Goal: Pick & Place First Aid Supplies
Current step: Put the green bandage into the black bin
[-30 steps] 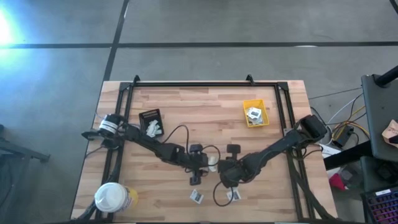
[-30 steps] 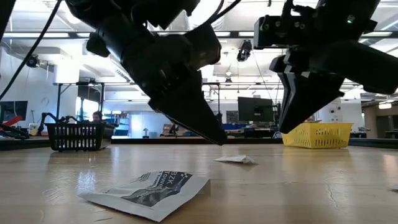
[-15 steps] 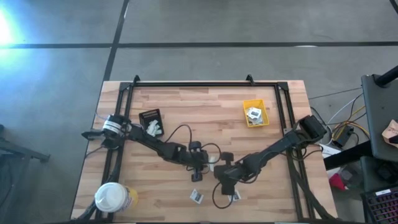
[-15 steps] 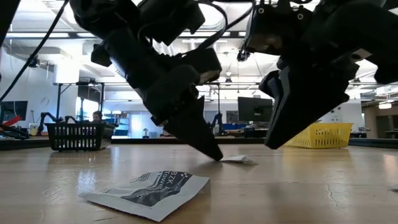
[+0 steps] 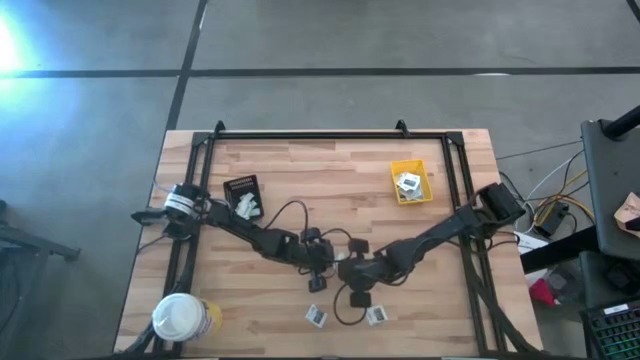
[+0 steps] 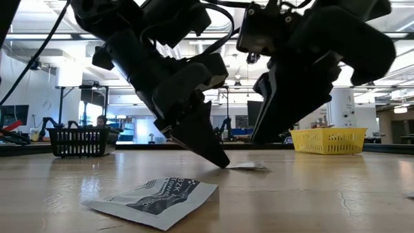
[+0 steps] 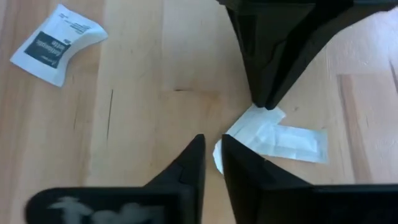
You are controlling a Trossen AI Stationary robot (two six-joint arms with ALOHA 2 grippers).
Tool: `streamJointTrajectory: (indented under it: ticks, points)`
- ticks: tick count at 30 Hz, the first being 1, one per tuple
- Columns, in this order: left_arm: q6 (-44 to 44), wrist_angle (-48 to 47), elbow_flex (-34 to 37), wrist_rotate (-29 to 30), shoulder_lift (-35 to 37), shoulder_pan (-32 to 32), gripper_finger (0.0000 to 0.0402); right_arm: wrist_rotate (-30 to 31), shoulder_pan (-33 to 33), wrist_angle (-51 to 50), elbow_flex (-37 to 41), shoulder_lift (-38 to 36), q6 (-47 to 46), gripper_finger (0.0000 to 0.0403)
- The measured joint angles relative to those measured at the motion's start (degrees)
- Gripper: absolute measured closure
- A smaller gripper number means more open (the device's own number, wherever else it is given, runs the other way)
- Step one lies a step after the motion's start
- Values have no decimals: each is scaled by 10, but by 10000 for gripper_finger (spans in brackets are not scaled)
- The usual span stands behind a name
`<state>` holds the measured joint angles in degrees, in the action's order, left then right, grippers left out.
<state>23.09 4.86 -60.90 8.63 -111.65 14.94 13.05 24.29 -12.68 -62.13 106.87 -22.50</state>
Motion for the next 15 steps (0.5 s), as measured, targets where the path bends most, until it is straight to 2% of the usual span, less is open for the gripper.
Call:
streamJointTrajectory:
  ticks: [7,15]
  points:
    - [30,6,11,2,1,0,398,-31,-7,1,0,0,53,292]
    - [39,12,12,3,1,0,394,-8,-9,5,19,0,83,266]
